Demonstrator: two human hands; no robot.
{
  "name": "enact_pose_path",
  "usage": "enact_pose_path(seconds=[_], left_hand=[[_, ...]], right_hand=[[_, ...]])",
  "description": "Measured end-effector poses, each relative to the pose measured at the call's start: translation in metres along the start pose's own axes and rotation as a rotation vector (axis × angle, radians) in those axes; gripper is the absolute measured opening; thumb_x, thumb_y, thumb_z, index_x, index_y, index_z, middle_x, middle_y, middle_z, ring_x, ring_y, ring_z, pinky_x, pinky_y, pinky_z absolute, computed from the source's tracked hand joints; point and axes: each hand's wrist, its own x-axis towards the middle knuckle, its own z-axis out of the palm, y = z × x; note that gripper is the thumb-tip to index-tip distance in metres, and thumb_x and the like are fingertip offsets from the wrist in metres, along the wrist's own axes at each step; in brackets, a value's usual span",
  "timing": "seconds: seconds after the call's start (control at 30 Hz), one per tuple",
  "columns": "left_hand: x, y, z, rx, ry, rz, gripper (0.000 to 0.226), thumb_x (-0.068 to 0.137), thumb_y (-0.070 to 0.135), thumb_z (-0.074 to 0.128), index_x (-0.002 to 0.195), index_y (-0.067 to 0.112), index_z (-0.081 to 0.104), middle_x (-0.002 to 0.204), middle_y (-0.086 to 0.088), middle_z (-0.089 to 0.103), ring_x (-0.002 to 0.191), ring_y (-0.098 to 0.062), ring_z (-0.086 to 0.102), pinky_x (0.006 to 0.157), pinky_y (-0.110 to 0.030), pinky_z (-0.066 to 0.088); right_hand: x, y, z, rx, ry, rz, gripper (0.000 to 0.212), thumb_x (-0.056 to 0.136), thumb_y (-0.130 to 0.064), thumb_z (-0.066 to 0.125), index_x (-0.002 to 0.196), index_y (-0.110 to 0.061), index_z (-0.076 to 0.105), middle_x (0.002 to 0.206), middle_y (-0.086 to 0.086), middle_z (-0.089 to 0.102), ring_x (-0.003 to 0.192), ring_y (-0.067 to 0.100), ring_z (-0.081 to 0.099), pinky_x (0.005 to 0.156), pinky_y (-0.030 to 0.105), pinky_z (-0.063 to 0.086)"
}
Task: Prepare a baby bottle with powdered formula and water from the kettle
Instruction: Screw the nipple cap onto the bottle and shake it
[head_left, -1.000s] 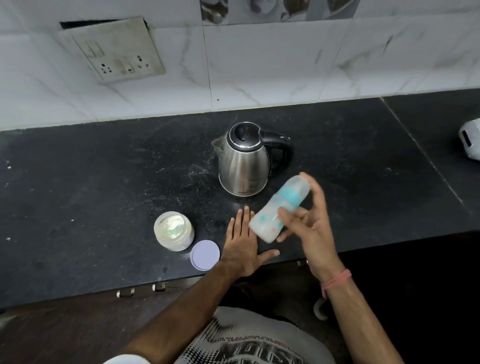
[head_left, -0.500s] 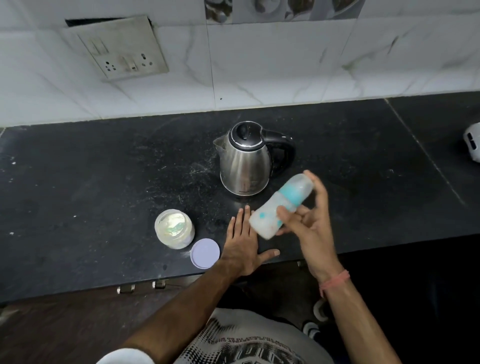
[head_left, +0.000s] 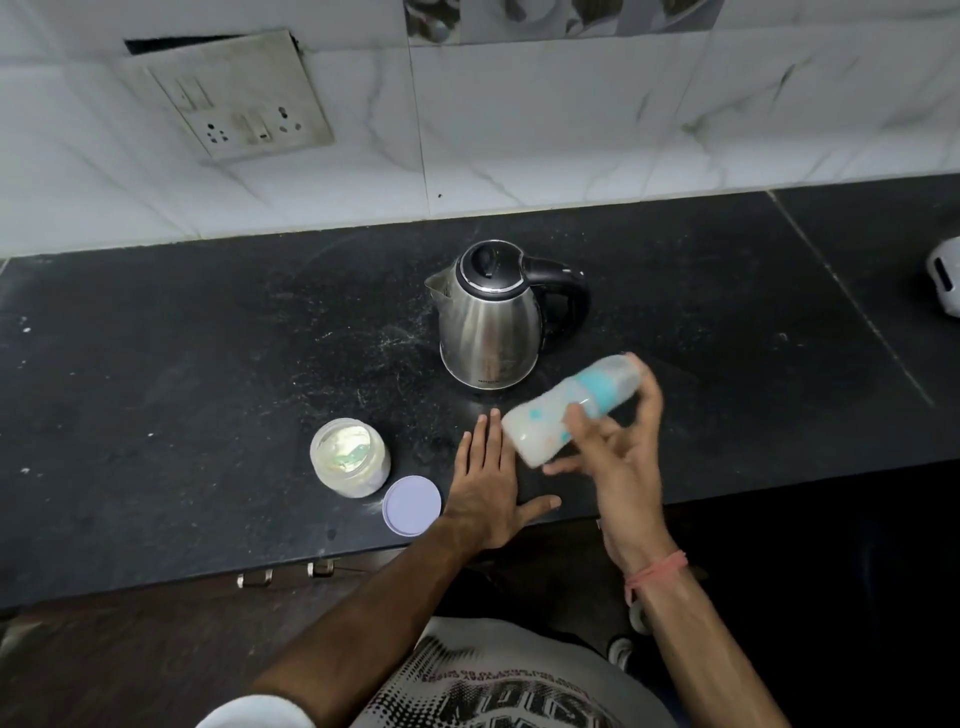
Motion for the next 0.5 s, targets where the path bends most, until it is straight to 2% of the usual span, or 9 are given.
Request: enact_pose_path(seconds=[0.07,0.13,0.17,0.27,0.37,0.4,0.5], left_hand=[[0.0,0.0015,0.0004,0.01,-0.013,-0.007,0.135,0.089,0.105,0.021,0.181,0.014,-0.018,0.188,-0.015,-0.027,0.173,-0.034,-0.03,0.137,-0.049,-0.023],[-0.0008,0.0027,-0.0004,-0.026,-0.013,-0.006,0.136,0.079,0.105,0.012,0.181,0.021,-0.019,0.187,-0.013,-0.029,0.173,-0.032,-0.031,0.137,-0.048,-0.023],[-0.0008,0.002,0.0,-0.038,-0.011,-0.004,0.137,0.077,0.105,0.011,0.181,0.021,-0.019,0.187,-0.012,-0.03,0.173,-0.031,-0.032,0.139,-0.049,-0.022],[0.0008,-0.0008,0.0017,-0.025,-0.007,0.007,0.137,0.082,0.105,0.014,0.182,0.016,-0.017,0.187,-0.012,-0.029,0.172,-0.032,-0.032,0.14,-0.053,-0.019],[0.0007,-0.0019,0.0044,-0.058,-0.001,0.016,0.134,0.081,0.106,0.016,0.182,0.024,-0.019,0.187,-0.01,-0.031,0.172,-0.03,-0.034,0.14,-0.054,-0.017],[0.0007,-0.0019,0.004,-0.047,0.001,0.014,0.134,0.082,0.106,0.017,0.182,0.022,-0.019,0.187,-0.011,-0.031,0.171,-0.03,-0.034,0.14,-0.054,-0.017],[0.0003,-0.0005,-0.0005,-0.012,-0.01,0.002,0.137,0.088,0.104,0.02,0.18,0.01,-0.018,0.187,-0.014,-0.029,0.173,-0.032,-0.03,0.14,-0.052,-0.018]], right_hand=[[-0.0003,0.0005,-0.0014,0.016,0.012,0.017,0.08,0.102,-0.017,0.07,0.165,-0.037,0.025,0.125,0.001,0.078,0.112,0.033,0.079,0.064,0.038,0.068],[-0.0034,0.0015,-0.002,-0.051,-0.134,0.025,0.085,0.1,-0.011,0.073,0.165,-0.039,0.025,0.124,0.004,0.08,0.107,0.032,0.081,0.069,0.039,0.069],[-0.0053,0.0014,-0.0019,-0.061,-0.144,0.018,0.086,0.098,-0.011,0.074,0.164,-0.039,0.027,0.125,0.006,0.08,0.107,0.032,0.081,0.07,0.04,0.069],[-0.0024,0.0036,-0.0035,-0.019,0.005,0.021,0.084,0.099,-0.02,0.074,0.164,-0.041,0.026,0.124,0.004,0.078,0.108,0.036,0.079,0.066,0.039,0.069],[-0.0024,0.0032,-0.0021,-0.079,-0.128,0.016,0.087,0.097,-0.015,0.076,0.164,-0.041,0.026,0.123,0.005,0.08,0.1,0.041,0.079,0.064,0.04,0.067],[-0.0029,0.0009,-0.0014,-0.057,-0.107,-0.008,0.087,0.097,-0.013,0.075,0.165,-0.039,0.027,0.124,0.005,0.08,0.1,0.038,0.079,0.062,0.039,0.067],[0.0021,-0.0013,-0.0042,0.037,0.092,-0.051,0.081,0.1,-0.021,0.071,0.165,-0.036,0.026,0.124,-0.004,0.078,0.11,0.03,0.078,0.061,0.038,0.067]])
